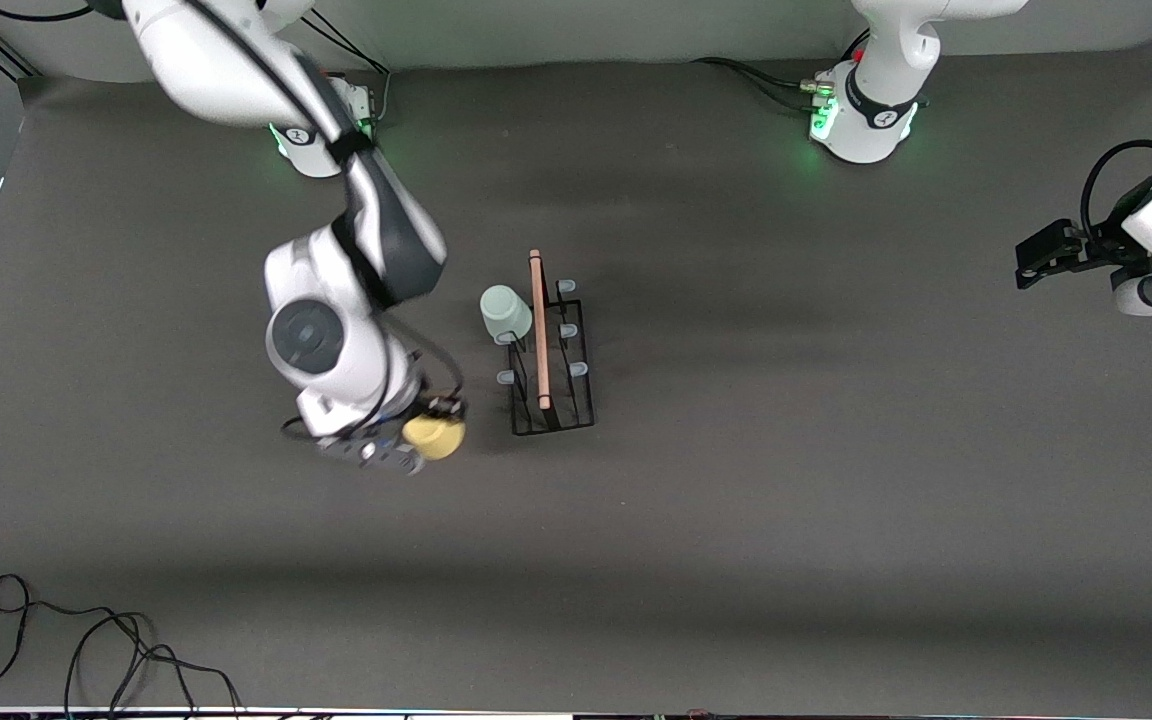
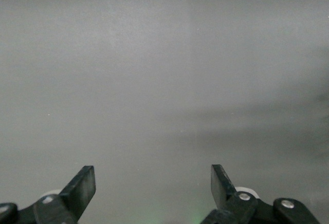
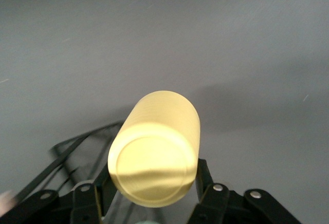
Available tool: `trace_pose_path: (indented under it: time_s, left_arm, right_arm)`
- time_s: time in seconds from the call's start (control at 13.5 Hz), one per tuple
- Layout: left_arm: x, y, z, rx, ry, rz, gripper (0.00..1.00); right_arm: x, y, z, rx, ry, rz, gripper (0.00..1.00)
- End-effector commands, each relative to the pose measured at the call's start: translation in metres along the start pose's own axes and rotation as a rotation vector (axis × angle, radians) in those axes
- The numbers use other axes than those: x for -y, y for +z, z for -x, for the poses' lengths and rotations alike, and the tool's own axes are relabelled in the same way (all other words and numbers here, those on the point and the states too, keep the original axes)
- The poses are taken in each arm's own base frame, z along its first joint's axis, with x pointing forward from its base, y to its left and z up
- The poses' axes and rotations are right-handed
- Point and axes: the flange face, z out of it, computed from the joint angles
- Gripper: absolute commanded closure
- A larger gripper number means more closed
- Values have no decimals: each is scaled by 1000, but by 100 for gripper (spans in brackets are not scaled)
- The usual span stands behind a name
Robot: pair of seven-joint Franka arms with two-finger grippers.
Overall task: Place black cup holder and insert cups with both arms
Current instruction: 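Carry the yellow cup with the right gripper over the rack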
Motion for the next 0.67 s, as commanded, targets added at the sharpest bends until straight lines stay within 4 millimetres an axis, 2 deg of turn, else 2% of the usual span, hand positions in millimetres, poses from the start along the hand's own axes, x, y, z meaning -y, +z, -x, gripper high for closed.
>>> trace_pose_path:
  time_s: [0.0,0.15,0.3,0.59]
  left_arm:
    - [-2,-7,2,7,1,-5,0]
    - [-2,-7,2,5,3,-5,0]
    - [-3,-7,2,5,4,-5,0]
    - [-3,-7,2,7,4,-5,0]
  right_arm:
    - [9,-45,23,44,61,-22,66]
    - [29,-48,46,44,95,-22,66]
    - [55,-35,68,37,90,-1,66]
    - [63,-9,60,13,95,-7,66]
